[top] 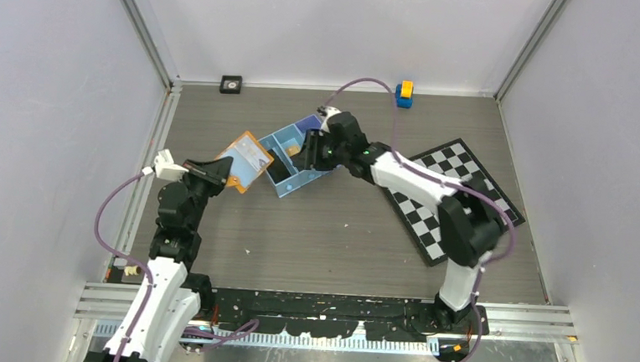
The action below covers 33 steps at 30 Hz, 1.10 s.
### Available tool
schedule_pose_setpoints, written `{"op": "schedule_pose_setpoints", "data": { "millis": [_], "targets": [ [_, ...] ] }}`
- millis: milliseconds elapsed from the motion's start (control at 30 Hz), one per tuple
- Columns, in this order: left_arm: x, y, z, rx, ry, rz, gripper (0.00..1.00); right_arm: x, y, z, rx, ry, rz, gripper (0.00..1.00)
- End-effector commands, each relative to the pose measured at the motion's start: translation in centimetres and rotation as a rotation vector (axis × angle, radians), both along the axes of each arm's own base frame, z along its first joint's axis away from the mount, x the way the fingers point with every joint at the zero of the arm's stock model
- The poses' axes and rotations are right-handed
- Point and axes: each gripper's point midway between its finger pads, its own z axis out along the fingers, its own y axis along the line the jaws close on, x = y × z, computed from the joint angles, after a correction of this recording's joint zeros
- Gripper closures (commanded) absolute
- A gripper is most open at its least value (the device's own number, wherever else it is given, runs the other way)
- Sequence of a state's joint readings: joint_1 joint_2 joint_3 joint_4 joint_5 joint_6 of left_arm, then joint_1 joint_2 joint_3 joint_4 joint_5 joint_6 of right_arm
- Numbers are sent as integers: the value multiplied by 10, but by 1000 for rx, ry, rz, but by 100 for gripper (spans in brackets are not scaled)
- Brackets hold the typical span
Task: Take the credit cards out of the card holder
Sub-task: Place the credit card in the storage box.
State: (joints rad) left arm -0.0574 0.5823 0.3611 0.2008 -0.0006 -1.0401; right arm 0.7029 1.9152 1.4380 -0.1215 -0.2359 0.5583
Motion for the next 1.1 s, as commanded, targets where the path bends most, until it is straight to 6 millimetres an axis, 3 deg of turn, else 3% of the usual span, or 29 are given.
{"op": "schedule_pose_setpoints", "data": {
  "millis": [0,133,267,600,767,933,1067],
  "targets": [
    [1,-23,37,-1,-156,-139,100,-16,-37,68,40,-180,-73,48],
    [-1,-42,54,22,-240,-254,100,-44,-67,90,108,-222,-126,25],
    [-3,-63,67,8,-312,-382,100,-64,-90,100,158,-296,-144,20],
    [-6,-121,88,-71,-435,-751,100,-80,-97,112,300,-391,-108,19],
    [-1,-142,75,-108,-405,-839,100,-70,-112,110,345,-374,-160,19],
    [-5,-169,68,-89,-405,-934,100,-65,-121,117,513,-334,-152,20],
    [-6,-176,64,-88,-395,-964,100,-63,-120,112,529,-310,-130,29]
  ]
}}
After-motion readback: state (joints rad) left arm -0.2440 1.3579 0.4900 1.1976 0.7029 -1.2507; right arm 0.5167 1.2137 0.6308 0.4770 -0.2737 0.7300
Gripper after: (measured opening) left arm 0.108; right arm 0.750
